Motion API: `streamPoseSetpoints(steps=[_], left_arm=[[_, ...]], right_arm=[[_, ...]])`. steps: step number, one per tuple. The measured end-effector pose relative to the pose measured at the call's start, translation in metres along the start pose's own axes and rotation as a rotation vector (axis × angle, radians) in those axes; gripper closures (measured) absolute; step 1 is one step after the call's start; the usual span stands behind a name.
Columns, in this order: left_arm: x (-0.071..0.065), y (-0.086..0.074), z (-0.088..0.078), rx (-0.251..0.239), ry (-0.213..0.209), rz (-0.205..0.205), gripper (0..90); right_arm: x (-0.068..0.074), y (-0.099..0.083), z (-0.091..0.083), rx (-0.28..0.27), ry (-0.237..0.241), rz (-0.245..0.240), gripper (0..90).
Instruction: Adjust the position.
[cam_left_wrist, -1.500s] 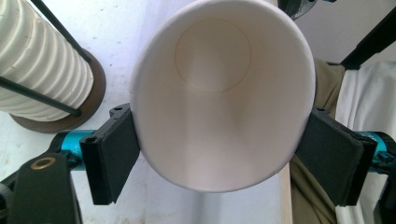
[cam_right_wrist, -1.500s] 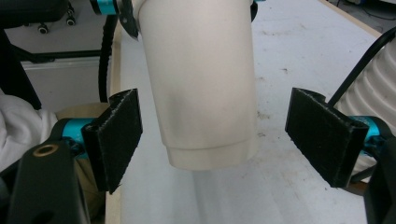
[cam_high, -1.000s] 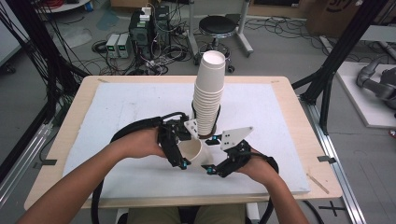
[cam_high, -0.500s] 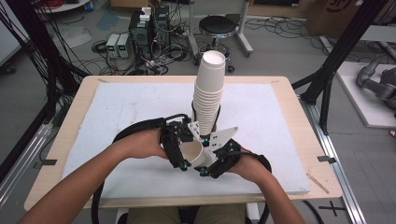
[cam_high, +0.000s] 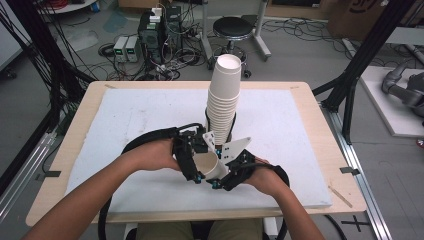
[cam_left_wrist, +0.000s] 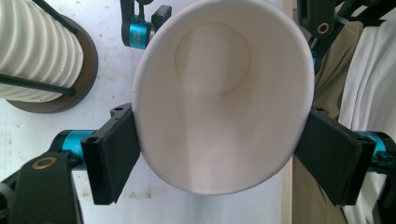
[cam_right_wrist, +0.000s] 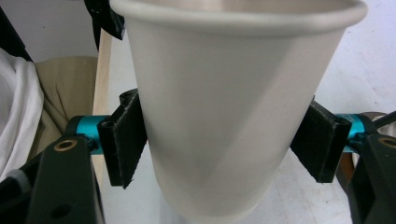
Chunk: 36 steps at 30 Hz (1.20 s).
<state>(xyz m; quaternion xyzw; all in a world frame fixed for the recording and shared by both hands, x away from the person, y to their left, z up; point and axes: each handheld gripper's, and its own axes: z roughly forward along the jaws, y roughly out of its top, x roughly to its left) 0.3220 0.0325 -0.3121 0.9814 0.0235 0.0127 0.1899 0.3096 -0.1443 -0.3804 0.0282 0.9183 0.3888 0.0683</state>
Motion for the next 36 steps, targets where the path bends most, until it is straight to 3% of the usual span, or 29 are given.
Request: streamPoseSetpoints(steps=[10, 13, 15, 22, 26, 29, 36], left_arm=[[-0.0005, -0.0031, 0.0033, -0.046, -0.006, 0.021, 14.5], [-0.0004, -0.0020, 0.0044, -0.049, -0.011, 0.001, 13.9], [-0.0008, -0.0023, 0.0044, -0.057, -0.006, 0.019, 13.9], [0.0001, -0.0015, 0.0044, -0.048, -0.013, 0.025, 13.8], [0.0008, -0.0034, 0.0031, -0.048, -0.037, 0.038, 13.8], [0.0001, -0.0046, 0.0036, -0.063, -0.031, 0.023, 5.2], [-0.0013, -0.0088, -0.0021, -0.105, -0.043, 0.040, 1.6]], right_arm=[[0.0004, -0.0028, -0.0010, -0.010, 0.002, 0.001, 26.8], [0.0002, -0.0034, -0.0009, -0.007, 0.008, -0.003, 26.8], [0.0005, -0.0034, -0.0014, -0.011, 0.003, 0.001, 26.8], [0.0005, -0.0033, -0.0017, -0.013, 0.004, 0.001, 26.6], [0.0020, -0.0030, -0.0015, -0.015, 0.008, -0.007, 26.5], [0.0014, -0.0033, -0.0027, -0.022, 0.006, -0.003, 26.4], [0.0003, -0.0055, -0.0085, -0.044, -0.001, 0.007, 26.3]])
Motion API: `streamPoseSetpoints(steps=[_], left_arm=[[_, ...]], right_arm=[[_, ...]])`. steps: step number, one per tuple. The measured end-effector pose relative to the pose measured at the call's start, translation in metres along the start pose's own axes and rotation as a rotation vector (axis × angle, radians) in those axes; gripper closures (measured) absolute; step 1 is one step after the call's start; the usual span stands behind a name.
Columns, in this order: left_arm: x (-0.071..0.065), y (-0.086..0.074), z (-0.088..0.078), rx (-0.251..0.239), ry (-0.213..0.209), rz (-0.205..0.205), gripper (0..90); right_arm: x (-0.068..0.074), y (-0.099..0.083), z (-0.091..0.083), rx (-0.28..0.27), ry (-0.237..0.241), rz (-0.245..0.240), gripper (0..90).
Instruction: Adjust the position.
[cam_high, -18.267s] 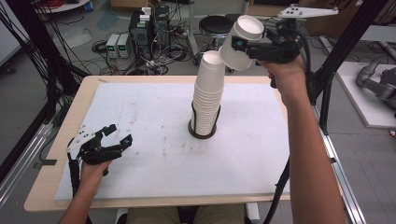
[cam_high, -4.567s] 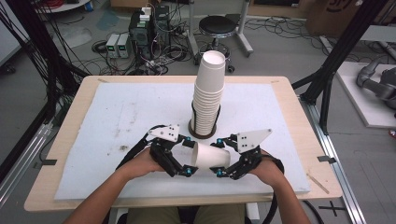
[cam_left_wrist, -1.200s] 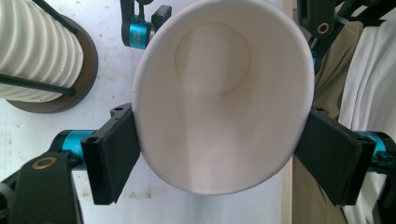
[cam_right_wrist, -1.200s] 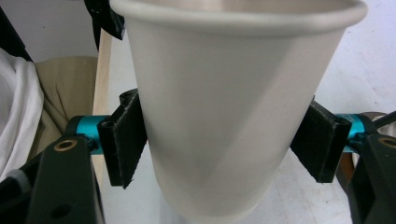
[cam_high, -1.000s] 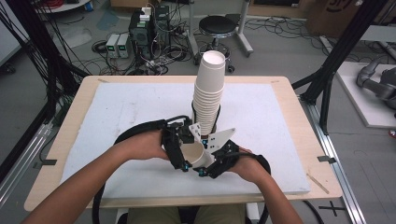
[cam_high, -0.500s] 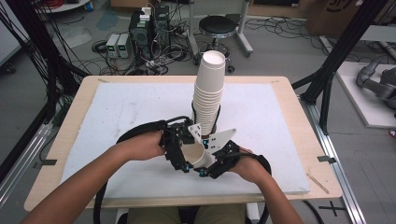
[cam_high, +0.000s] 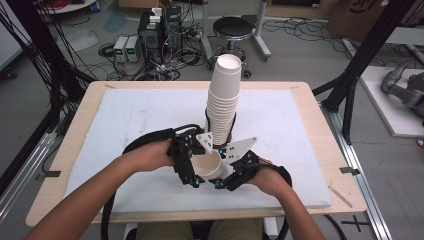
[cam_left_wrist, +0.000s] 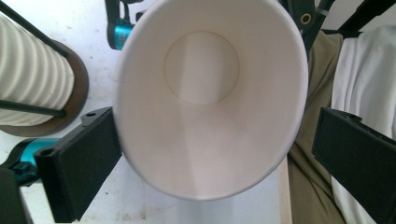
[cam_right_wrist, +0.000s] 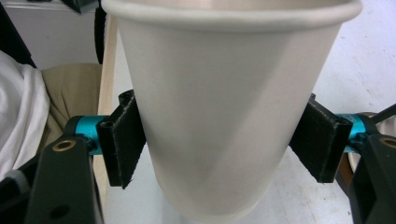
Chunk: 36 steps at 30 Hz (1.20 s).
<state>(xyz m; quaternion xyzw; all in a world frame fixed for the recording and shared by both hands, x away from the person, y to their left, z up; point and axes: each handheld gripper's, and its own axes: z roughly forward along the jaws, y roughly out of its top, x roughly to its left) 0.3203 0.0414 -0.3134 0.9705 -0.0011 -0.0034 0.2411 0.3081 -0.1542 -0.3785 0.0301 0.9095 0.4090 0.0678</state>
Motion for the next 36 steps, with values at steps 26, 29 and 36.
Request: streamPoseSetpoints(steps=[26, 29, 36], left_arm=[[0.004, -0.122, -0.021, -0.581, 0.193, -0.266, 2.1], [0.002, -0.135, -0.016, -0.621, 0.196, -0.313, 2.1], [-0.005, -0.158, -0.005, -0.808, 0.277, -0.377, 2.1]], right_arm=[[-0.005, -0.053, -0.049, -0.147, -0.169, 0.192, 25.0], [-0.006, -0.064, -0.057, -0.176, -0.210, 0.226, 24.9], [-0.009, -0.086, -0.074, -0.255, -0.301, 0.315, 24.3]])
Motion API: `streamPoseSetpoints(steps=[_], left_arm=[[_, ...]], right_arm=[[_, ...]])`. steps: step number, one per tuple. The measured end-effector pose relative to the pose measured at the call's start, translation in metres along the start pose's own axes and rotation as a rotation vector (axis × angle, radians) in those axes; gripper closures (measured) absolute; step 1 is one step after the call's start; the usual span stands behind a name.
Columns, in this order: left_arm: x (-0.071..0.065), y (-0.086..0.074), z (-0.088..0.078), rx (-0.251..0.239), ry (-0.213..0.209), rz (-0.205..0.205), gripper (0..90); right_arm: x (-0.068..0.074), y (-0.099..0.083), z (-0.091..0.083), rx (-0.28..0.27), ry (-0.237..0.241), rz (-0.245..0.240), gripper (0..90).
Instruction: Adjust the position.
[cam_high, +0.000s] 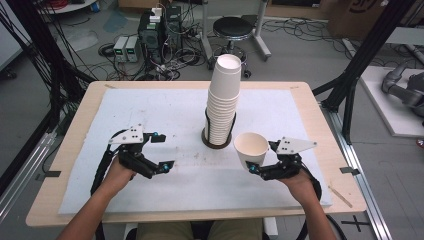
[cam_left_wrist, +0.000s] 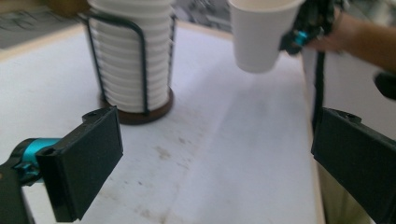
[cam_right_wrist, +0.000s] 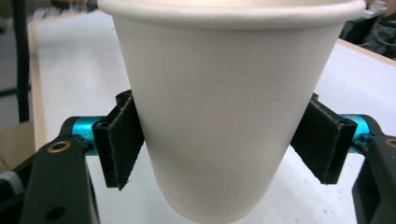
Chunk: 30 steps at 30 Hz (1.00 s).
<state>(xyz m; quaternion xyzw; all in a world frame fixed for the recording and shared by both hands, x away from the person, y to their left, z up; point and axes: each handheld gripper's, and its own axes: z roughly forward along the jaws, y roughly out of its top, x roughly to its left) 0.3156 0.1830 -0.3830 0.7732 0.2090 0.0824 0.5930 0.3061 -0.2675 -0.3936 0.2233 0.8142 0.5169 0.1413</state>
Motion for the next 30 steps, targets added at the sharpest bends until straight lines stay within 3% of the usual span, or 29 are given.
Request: streamPoseSetpoints(steps=[6, 9, 14, 21, 30], left_arm=[[0.002, -0.019, -0.003, -0.127, 0.068, -0.088, 2.1], [0.002, -0.025, -0.007, -0.165, 0.126, -0.074, 2.1], [0.005, -0.027, -0.016, -0.233, 0.139, -0.053, 2.1], [0.012, -0.039, -0.023, -0.210, 0.196, -0.071, 2.1], [0.012, -0.040, -0.028, -0.224, 0.195, -0.078, 2.1]], right_arm=[[-0.008, -0.011, -0.014, -0.045, -0.089, 0.045, 24.0], [-0.010, -0.016, -0.018, -0.057, -0.135, 0.067, 23.9], [-0.012, -0.022, -0.022, -0.066, -0.188, 0.086, 23.7], [-0.012, -0.023, -0.029, -0.102, -0.228, 0.106, 23.6], [-0.014, -0.024, -0.034, -0.126, -0.248, 0.115, 23.7]])
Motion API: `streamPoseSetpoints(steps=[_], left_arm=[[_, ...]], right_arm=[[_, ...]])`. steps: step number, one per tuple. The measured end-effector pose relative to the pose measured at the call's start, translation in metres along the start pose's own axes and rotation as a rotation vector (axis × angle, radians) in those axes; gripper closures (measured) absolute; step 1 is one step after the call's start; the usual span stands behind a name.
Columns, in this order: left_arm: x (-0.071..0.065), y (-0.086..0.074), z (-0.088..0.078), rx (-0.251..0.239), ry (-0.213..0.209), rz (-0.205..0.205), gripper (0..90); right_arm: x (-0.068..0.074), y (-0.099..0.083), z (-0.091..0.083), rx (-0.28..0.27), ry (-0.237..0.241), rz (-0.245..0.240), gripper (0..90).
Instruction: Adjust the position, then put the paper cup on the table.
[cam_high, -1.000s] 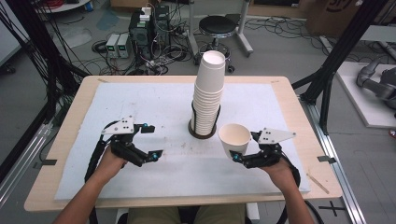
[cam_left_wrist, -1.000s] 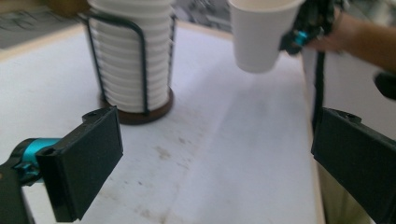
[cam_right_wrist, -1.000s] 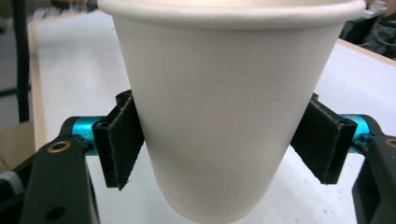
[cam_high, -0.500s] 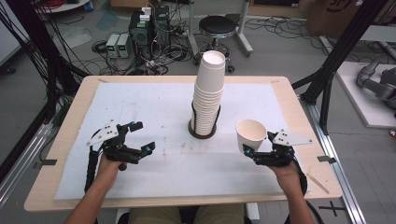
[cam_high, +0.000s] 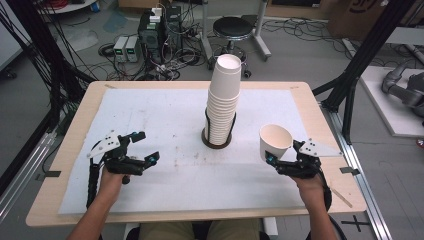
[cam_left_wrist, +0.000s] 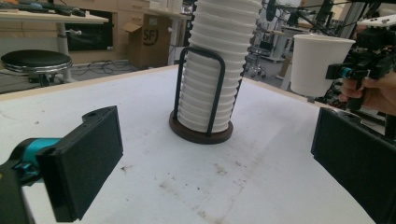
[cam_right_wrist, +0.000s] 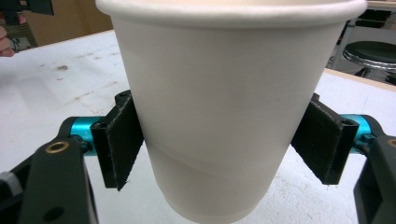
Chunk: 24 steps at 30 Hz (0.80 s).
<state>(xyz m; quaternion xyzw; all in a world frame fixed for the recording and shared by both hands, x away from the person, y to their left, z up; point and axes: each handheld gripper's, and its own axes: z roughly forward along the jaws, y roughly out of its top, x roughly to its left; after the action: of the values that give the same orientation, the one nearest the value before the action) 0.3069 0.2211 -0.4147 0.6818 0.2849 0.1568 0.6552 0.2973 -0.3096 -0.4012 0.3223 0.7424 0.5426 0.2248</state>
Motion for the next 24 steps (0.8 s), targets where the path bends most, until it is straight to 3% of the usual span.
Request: streamPoseSetpoints(steps=[16, 24], left_arm=[[0.0039, -0.0018, 0.0004, -0.004, 0.016, -0.018, 2.1], [0.0030, -0.0025, 0.0013, 0.007, 0.021, -0.012, 2.1]], right_arm=[[-0.0013, -0.0005, -0.0030, -0.014, -0.024, 0.007, 23.4], [-0.0085, -0.0070, -0.0029, -0.006, -0.081, 0.017, 23.1]])
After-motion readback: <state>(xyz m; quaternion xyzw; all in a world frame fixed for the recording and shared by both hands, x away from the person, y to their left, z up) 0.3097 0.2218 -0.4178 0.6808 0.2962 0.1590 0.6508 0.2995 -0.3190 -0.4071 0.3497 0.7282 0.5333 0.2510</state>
